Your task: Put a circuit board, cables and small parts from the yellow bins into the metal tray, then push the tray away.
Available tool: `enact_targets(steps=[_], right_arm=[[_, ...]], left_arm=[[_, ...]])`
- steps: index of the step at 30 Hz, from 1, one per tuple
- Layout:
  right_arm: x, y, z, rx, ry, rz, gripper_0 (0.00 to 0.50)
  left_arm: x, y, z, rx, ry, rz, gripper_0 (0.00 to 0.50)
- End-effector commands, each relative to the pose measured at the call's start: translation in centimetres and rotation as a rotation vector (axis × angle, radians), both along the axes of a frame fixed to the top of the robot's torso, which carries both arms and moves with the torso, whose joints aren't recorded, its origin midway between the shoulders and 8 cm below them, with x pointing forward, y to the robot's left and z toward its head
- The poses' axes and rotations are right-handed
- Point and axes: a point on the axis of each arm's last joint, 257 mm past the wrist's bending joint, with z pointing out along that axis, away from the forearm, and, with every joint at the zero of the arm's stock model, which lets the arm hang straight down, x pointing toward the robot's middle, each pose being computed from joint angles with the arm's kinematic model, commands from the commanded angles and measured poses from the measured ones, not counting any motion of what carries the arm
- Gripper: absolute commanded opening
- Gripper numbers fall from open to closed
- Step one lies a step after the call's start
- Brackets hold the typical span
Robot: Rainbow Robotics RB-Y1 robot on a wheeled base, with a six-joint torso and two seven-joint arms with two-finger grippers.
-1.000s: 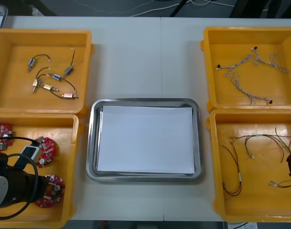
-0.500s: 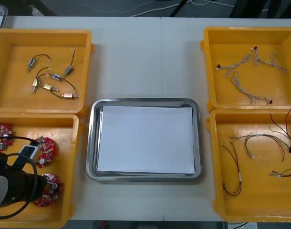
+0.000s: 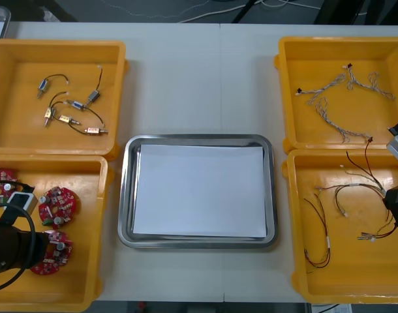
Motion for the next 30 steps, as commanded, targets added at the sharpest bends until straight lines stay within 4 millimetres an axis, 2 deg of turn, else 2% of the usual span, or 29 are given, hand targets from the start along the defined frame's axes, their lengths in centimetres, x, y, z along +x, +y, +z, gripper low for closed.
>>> enact_targets(steps=[1,9,19,30], right_arm=[[1.2,1.3,2.4,-0.048,-0.068,0.093,0.000],[2.0,2.6,2.9,-0.085,-0.080,0.159,0.000],[2.3,5.0,2.8,-0.117,-0.069,0.250,0.000],[2.4,5.8,2.4,-0.153,-0.058,0.291,0.000]], left_arm=[[1.5,1.1,1.4,0.013,-0.021,-0.093,0.051],[2.5,3.2,1.2,0.023,-0.030,-0.125,0.058],[2.7,5.7,2.6,0.055,-0.039,-0.124,0.058],[3.5,7.6,3.9,0.070,-0.059,-0.118,0.060]])
